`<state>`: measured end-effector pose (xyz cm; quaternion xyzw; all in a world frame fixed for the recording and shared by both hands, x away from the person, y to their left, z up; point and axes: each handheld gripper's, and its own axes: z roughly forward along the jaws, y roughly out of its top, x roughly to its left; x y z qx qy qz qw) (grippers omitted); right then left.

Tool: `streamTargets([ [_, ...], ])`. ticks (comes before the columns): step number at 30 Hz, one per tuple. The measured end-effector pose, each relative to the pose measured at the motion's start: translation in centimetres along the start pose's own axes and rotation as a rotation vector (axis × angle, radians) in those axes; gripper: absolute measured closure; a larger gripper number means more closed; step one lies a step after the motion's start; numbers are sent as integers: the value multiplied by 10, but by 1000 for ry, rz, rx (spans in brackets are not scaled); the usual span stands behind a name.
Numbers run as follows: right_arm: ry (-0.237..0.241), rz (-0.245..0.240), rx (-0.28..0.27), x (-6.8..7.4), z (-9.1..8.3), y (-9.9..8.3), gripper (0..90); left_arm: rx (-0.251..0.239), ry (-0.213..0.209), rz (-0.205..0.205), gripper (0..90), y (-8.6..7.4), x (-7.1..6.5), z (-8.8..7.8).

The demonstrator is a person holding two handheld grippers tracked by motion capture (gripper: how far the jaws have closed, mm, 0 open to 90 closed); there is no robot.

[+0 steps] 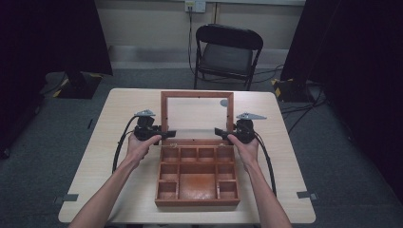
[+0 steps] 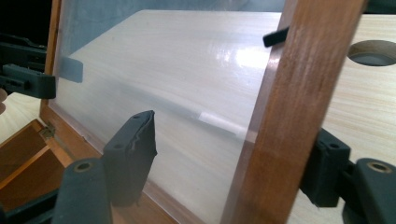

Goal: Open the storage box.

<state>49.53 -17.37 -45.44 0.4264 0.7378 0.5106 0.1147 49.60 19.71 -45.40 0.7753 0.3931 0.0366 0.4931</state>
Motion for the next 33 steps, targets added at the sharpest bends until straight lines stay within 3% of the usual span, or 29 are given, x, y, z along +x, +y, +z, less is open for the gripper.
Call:
streamTargets([
  [12,-11,11,28,-2,5,-4,237,15,-2,-13,409,-4,3,5],
  [17,-6,20,43,-4,7,-5,220,17,26,-8,374,-4,3,5],
  [22,-2,39,65,-6,8,-9,214,16,8,-40,370,-8,8,2],
  [33,-8,55,89,-8,13,-12,183,33,9,-43,378,-14,11,5],
])
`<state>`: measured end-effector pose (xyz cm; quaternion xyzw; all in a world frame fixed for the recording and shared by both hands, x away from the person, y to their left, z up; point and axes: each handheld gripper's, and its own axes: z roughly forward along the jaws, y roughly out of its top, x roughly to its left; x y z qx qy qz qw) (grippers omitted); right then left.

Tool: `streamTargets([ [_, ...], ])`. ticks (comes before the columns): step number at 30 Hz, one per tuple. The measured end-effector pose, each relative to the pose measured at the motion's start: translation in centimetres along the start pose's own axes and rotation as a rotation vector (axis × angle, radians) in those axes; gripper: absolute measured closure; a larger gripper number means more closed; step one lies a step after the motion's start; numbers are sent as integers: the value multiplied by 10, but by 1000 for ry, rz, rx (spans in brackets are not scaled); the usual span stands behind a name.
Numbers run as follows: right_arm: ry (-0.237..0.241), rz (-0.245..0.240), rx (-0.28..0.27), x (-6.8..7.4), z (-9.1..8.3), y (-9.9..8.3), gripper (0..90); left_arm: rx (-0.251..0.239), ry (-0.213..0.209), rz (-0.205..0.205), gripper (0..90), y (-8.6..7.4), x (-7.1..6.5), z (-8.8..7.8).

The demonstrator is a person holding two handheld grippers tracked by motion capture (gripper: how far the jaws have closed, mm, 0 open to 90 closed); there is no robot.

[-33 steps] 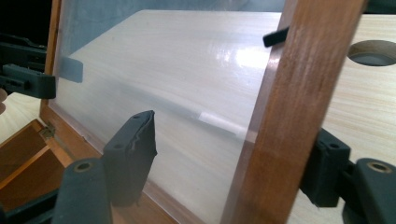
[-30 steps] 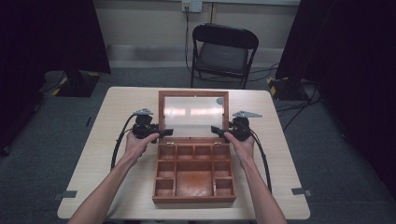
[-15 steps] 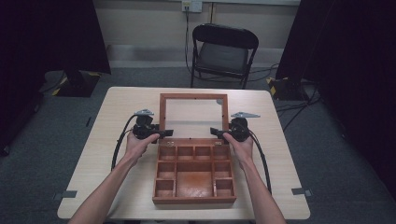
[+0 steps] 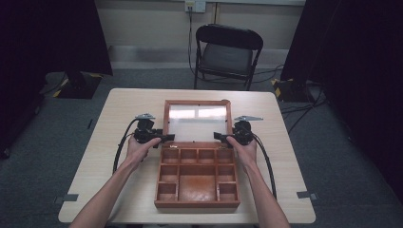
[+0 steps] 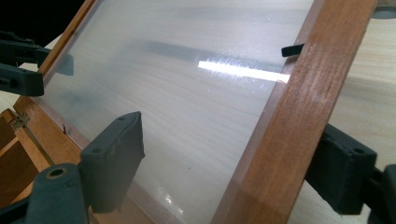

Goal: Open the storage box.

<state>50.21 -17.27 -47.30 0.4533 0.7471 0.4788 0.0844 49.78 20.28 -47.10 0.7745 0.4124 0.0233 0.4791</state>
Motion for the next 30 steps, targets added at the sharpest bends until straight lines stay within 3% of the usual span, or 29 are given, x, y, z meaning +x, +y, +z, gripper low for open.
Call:
streamTargets([
  [4,3,14,30,-1,1,-1,161,9,1,-9,372,-2,1,0],
  [16,-23,46,68,-7,0,-8,143,34,-35,-90,332,-10,11,0],
  [19,-9,50,74,-9,-1,-8,142,35,-14,-87,332,-11,11,1],
  [20,-5,60,77,-9,-1,-9,141,36,3,-71,332,-10,11,0],
  [22,21,96,86,-13,0,-12,142,33,3,-80,329,-10,12,-1],
  [27,-11,71,59,-14,-5,-14,162,29,4,-88,315,-11,12,-1],
  [30,-14,68,43,-14,-11,-14,163,26,15,-66,311,-9,8,-3],
])
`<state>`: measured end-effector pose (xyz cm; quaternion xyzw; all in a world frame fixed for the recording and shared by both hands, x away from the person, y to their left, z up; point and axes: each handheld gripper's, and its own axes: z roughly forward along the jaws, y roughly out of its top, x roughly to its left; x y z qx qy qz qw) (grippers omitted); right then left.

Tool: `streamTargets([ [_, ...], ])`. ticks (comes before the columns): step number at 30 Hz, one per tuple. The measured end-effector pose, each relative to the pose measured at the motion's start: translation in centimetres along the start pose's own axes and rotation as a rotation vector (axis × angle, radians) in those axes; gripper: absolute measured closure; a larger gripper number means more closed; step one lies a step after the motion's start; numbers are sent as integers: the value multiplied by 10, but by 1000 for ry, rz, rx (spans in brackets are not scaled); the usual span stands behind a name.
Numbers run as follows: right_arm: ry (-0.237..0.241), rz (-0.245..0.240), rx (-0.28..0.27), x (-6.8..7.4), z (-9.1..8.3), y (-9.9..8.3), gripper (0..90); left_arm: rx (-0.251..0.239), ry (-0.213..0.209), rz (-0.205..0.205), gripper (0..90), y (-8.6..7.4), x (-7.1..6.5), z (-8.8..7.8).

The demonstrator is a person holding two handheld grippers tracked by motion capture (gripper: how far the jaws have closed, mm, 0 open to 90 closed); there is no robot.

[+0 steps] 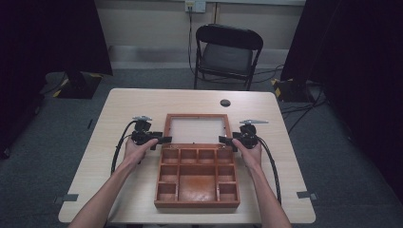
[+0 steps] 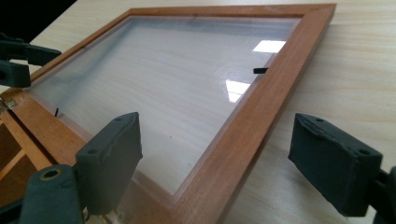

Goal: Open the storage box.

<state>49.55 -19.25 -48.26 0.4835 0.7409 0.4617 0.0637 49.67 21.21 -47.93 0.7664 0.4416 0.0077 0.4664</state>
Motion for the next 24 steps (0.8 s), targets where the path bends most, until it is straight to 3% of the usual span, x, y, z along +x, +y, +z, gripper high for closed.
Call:
streamTargets([
  [5,-4,-9,-8,1,-11,2,162,-1,21,42,299,4,-7,-10],
  [11,-6,-43,-23,9,-32,4,159,-5,63,59,262,2,-9,-27],
  [24,-45,-66,-26,12,-79,-21,146,42,126,113,213,-27,-12,-58],
])
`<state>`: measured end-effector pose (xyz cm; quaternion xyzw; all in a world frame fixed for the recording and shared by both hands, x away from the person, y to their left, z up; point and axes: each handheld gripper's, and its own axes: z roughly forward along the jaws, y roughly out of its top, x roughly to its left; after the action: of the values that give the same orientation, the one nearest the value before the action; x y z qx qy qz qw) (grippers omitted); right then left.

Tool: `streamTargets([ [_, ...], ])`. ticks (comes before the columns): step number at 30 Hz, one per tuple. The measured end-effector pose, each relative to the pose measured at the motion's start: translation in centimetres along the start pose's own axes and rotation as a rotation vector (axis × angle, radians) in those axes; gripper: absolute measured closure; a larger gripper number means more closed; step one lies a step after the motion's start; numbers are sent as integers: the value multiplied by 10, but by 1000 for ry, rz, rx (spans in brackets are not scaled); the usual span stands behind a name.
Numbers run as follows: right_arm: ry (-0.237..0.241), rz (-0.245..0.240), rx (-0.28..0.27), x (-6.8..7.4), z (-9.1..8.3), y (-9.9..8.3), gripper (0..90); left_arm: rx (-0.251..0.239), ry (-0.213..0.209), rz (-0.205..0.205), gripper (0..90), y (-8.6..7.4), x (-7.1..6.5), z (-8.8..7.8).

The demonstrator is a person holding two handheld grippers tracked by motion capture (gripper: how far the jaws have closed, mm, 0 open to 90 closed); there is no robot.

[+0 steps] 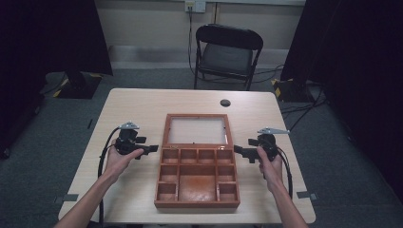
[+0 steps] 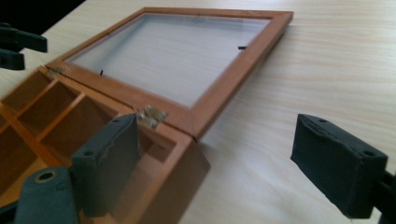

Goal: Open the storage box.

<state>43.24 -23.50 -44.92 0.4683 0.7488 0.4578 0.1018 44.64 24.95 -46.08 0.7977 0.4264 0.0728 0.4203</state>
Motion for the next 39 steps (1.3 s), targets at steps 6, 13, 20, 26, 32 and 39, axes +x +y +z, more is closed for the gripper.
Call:
streamTargets([
  [6,-58,-8,9,-2,-23,-13,146,17,8,16,178,-11,-3,-13],
  [13,-135,-41,52,-3,-45,-36,147,40,85,9,167,-30,-4,-24],
  [20,-200,-33,95,-11,-58,-62,147,107,131,60,169,-53,-1,-29],
  [26,-279,-33,128,-19,-62,-74,147,116,183,67,158,-60,2,-23],
  [32,-387,-51,143,-27,-51,-87,88,36,245,115,101,-68,-2,-15],
  [39,-393,-51,102,-28,-49,-91,59,27,257,106,88,-69,-3,-14],
])
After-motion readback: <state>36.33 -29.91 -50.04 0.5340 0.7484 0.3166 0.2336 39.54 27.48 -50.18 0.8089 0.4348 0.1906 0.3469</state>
